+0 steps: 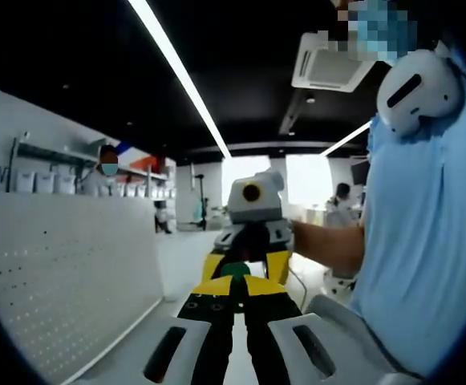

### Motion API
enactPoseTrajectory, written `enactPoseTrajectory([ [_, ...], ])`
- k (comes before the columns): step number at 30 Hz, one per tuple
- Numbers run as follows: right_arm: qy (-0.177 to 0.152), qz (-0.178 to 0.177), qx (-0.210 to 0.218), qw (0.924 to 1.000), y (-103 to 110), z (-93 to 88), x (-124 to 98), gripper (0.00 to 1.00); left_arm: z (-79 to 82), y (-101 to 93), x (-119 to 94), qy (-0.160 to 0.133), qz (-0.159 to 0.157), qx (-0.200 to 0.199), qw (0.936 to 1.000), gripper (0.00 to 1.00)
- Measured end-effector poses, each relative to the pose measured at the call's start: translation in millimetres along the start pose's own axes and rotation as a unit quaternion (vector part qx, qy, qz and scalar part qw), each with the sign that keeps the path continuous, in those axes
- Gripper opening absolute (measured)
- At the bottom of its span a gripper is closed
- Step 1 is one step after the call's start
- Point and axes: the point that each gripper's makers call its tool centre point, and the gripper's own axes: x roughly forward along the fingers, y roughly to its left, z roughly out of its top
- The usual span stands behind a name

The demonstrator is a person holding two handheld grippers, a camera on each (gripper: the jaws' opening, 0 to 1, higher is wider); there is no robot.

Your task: Insert the hook assembly into the mounting plate slot until the hook locks in place.

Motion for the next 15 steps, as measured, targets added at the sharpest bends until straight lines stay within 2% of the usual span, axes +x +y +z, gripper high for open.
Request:
enactPoseTrajectory([
  [7, -0.025, 0.009, 0.008, 0.9996, 2.4, 6.6, 0.8, 0.26, 3.8, -2.5, 2.1, -0.009, -0.005, -0.003, 0.9999, 0.03],
  [15, -0.027, 0.015, 0.01, 0.9995, 4.7, 5.5, 1.2, 0.21, 4.1, -5.4, 4.7, -0.012, -0.009, -0.005, 0.9999, 0.03],
])
